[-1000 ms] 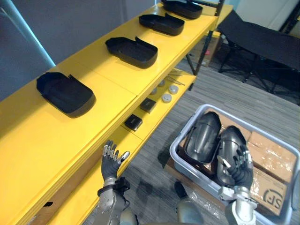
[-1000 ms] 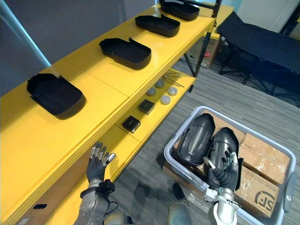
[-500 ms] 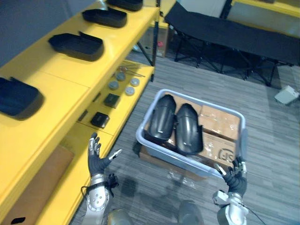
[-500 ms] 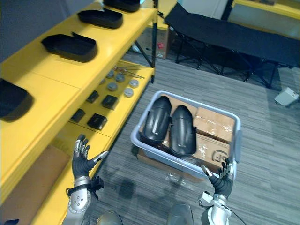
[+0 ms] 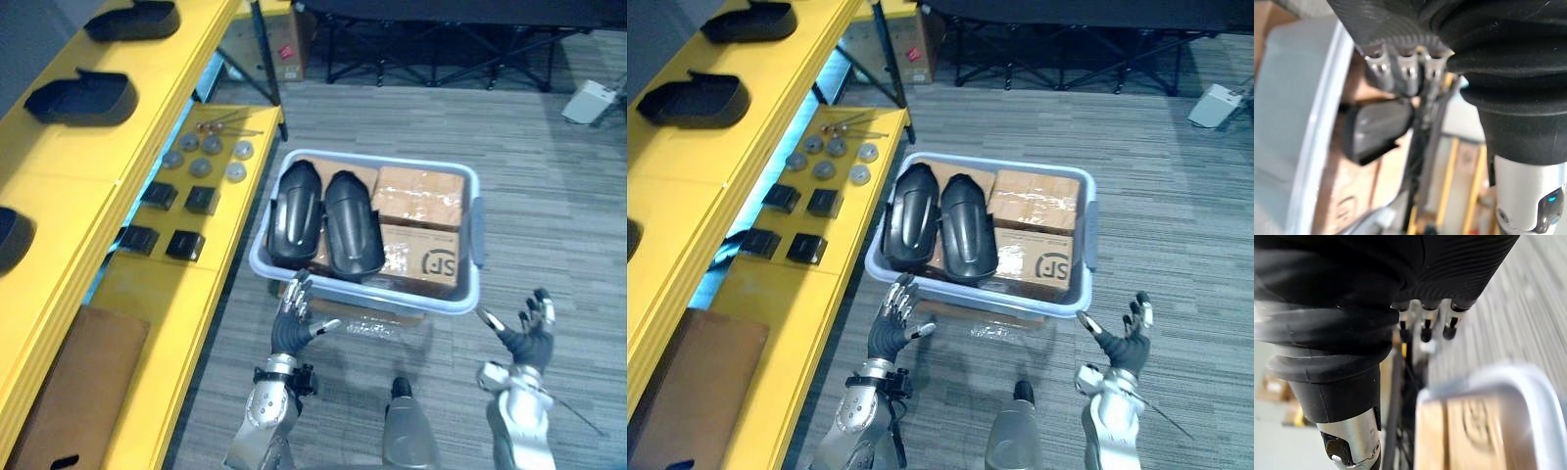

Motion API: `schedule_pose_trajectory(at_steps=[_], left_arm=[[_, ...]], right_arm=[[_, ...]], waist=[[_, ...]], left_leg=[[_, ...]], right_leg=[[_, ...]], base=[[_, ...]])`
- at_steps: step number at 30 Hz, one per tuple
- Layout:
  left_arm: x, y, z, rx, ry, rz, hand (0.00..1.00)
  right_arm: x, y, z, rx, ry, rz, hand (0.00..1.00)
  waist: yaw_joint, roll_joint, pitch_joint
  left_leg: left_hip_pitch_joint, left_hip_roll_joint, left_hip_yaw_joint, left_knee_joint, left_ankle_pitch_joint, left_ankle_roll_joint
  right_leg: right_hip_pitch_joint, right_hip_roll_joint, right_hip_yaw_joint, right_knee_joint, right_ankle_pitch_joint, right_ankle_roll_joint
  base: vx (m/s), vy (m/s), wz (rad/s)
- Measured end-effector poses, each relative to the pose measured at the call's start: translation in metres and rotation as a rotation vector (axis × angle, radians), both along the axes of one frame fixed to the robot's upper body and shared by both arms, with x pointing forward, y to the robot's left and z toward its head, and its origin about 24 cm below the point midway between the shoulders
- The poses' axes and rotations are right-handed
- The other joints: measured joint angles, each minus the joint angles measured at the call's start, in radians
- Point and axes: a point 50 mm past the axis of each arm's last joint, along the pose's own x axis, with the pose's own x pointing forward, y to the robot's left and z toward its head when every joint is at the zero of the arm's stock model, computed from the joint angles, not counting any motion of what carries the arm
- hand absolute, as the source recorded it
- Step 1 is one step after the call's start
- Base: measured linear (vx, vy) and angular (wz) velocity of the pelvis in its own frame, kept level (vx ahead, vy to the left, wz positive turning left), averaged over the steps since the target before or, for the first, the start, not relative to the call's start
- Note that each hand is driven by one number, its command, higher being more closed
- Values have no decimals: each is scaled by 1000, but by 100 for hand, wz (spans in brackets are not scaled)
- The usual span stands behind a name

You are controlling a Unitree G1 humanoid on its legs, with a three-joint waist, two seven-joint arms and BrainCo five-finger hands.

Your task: Walk over and take plastic housings, then place them on the shelf

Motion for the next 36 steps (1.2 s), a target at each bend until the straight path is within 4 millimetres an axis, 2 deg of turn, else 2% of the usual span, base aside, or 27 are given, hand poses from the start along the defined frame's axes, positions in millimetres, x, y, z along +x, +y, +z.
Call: schedule_pose_trajectory(at_steps=[3, 4, 5, 7, 9, 11, 14, 15, 17, 19, 22, 24, 27, 29, 32, 33, 36], left_arm=[[0, 3, 2, 34, -1, -20, 0], [3, 4, 4, 46, -10, -25, 0], [5, 5, 6, 52, -19, -27, 0], [12, 3, 12, 59, -48, -39, 0], [14, 2, 11, 68, -37, -46, 0], [14, 2, 6, 77, -14, -46, 0], [15, 3, -11, 112, 56, -41, 0], [14, 5, -19, 124, 86, -37, 0], [12, 8, -30, 141, 133, -25, 0], [11, 9, -37, 152, 163, -20, 0], [9, 10, -46, 152, 207, -6, 0], [7, 10, -53, 134, 249, 2, 0], [6, 1, -58, 105, 287, -4, 0], [7, -1, -59, 106, 291, -4, 0], [5, -5, -65, 117, 322, -4, 0], [3, -8, -69, 126, 336, -14, 0], [1, -15, -69, 97, 353, -8, 0]], right_arm=[[31, 1, 0, 29, 20, 18, 0], [48, -3, 8, 26, 6, 18, 0], [56, -5, 15, 17, -9, 19, 0], [88, -16, 54, -9, -109, 9, 0], [107, -27, 78, -48, -132, -3, 0], [120, -38, 97, -76, -136, -25, 0], [137, -53, 124, -108, -130, -55, 0], [140, -59, 135, -123, -134, -68, 0], [144, -65, 152, -142, -156, -84, 0], [147, -68, 159, -161, -140, -101, 0], [150, -76, 164, -173, -75, -132, 0], [148, -83, 160, -171, -17, -156, 0], [141, -103, 163, -146, 48, -216, 0], [142, -105, 164, -141, 78, -227, 0], [138, -115, 175, -143, 83, -298, 0], [135, -119, 173, -135, 104, -334, 100], [132, -124, 174, -135, 111, -368, 100]], waist=[[32, -14, 15], [40, -12, 25], [46, -9, 36], [63, 9, 78], [83, 18, 99], [99, 30, 104], [126, 50, 116], [147, 59, 121], [165, 85, 133], [174, 104, 141], [198, 113, 145], [207, 119, 148], [229, 159, 164], [238, 168, 167], [252, 174, 168], [256, 174, 168], [257, 177, 166]], left_leg=[[-60, -20, -20, 59, -28, 12], [-100, -25, -33, 87, -37, 16], [-114, -25, -39, 101, -40, 18], [-174, -29, -76, 149, -47, 23], [-202, -29, -90, 168, -47, 23], [-239, -32, -112, 187, -48, 25], [-295, -34, -140, 225, -52, 30], [-312, -35, -142, 240, -55, 33], [-332, -39, -154, 268, -64, 37], [-352, -42, -167, 292, -74, 42], [-390, -42, -169, 326, -87, 49], [-409, -42, -174, 353, -95, 53], [-437, -43, -178, 397, -113, 62], [-470, -44, -182, 409, -113, 62], [-489, -47, -187, 416, -112, 62], [-490, -49, -189, 416, -112, 62], [-505, -53, -190, 418, -111, 63]], right_leg=[[35, -19, -35, -106, 70, 9], [36, -22, -49, -141, 96, 7], [37, -22, -59, -155, 110, 7], [37, -21, -89, -178, 131, 13], [26, -19, -97, -179, 137, 13], [14, -17, -116, -180, 141, 13], [-6, -14, -140, -178, 148, 13], [-20, -14, -140, -173, 150, 13], [-21, -14, -145, -170, 152, 16], [-23, -14, -155, -162, 152, 16], [-55, -17, -160, -145, 153, 17], [-65, -17, -162, -133, 154, 18], [-79, -21, -168, -114, 154, 20], [-109, -23, -168, -109, 160, 31], [-125, -23, -170, -104, 163, 35], [-125, -25, -172, -103, 163, 35], [-138, -29, -176, -99, 162, 35]], base=[[-53, 130, 15], [-75, 108, 23], [-88, 101, 24], [-110, 94, 30], [-79, 41, 19], [-42, 31, 23], [-32, 50, 19], [-36, 57, 11], [-31, 64, 9], [-46, 82, 11], [-70, 73, -1], [-59, 70, 0], [-73, 68, -3], [-74, 38, -3], [-55, -3, 2], [-15, -6, 5], [-11, -5, 3]])
